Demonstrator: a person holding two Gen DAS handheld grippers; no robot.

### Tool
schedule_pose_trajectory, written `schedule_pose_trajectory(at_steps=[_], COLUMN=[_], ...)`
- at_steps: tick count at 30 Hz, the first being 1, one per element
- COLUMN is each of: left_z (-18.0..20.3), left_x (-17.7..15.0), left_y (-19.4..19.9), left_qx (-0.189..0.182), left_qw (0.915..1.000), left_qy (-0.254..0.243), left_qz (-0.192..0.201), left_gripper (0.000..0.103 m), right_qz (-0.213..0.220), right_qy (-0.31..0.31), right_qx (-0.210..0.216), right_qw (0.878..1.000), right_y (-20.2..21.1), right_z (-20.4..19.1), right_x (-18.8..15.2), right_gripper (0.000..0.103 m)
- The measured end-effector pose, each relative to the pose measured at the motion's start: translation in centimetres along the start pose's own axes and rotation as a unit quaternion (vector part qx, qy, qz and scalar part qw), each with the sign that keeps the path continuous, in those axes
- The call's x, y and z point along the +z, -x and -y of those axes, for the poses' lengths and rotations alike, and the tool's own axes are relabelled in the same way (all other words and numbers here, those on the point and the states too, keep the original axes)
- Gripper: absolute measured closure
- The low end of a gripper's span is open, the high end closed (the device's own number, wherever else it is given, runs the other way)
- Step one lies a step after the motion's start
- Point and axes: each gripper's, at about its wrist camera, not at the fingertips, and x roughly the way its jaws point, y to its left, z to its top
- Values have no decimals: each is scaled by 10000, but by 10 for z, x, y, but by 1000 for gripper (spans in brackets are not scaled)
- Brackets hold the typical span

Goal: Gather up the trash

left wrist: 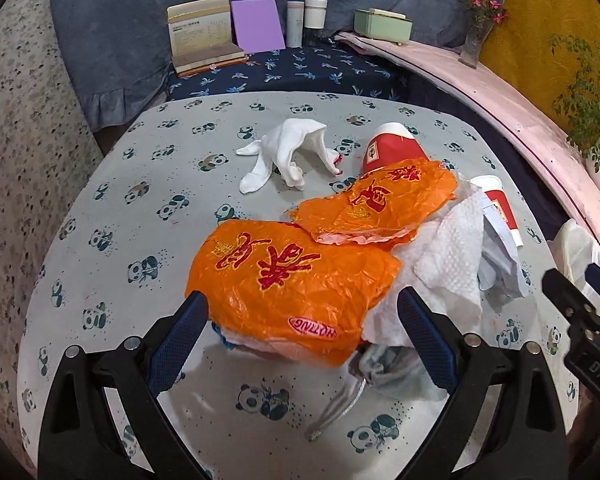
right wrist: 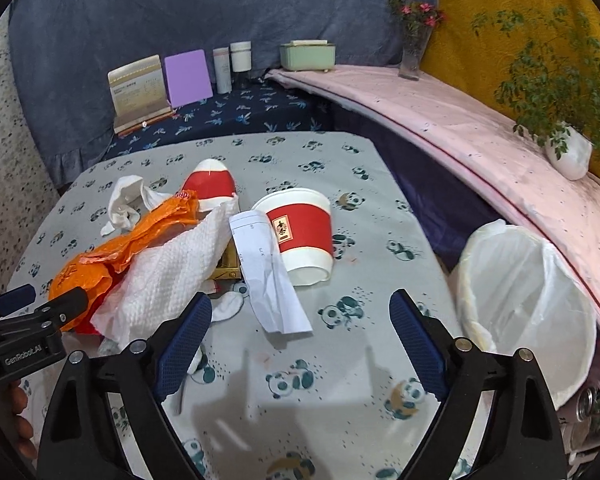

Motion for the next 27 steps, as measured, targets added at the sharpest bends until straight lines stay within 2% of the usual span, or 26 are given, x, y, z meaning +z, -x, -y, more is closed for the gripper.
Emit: schedule_pose_trajectory(at_steps=[1,4,6,8,10,13,15,16,17,27], left_z=[0,-1,-2,-3,-3,-4,-4,-4,-4,12], left_x=[1,2,3,3,3,4,5,6,7,17], left_y=[-3,-11,-13,-12,-12,-6,1,5,9,61], left_qx=[-39,-242,-299,-401,-475,-476,-506,-531,-538,-787], left_qw=[10000,9995,9993,9989,9986,9988,9987,9985,9985,9952], left_qy=[-7,-63,-75,-119,-119,-112,-107,-96,-91,-143], left_qz=[-16,-175,-201,-191,-216,-103,-13,27,66,569], left_gripper=[17,43,54,80,92,94,95,96,96,96], right_qz=[-34,-196,-300,-382,-458,-506,-459,-421,-382,184], right_qy=[11,45,60,90,116,98,84,85,97,-20], right_qx=[5,75,98,114,142,179,207,221,258,403], right_qw=[10000,9998,9995,9992,9988,9985,9987,9988,9989,9990], right_y=[-6,-26,-37,-45,-51,-55,-52,-49,-46,7], right_z=[-2,-8,-10,-12,-15,-17,-18,-18,-18,-7], right_x=[1,2,1,0,-1,-2,-1,-1,0,15], right_gripper=[20,27,34,41,56,70,73,83,87,86])
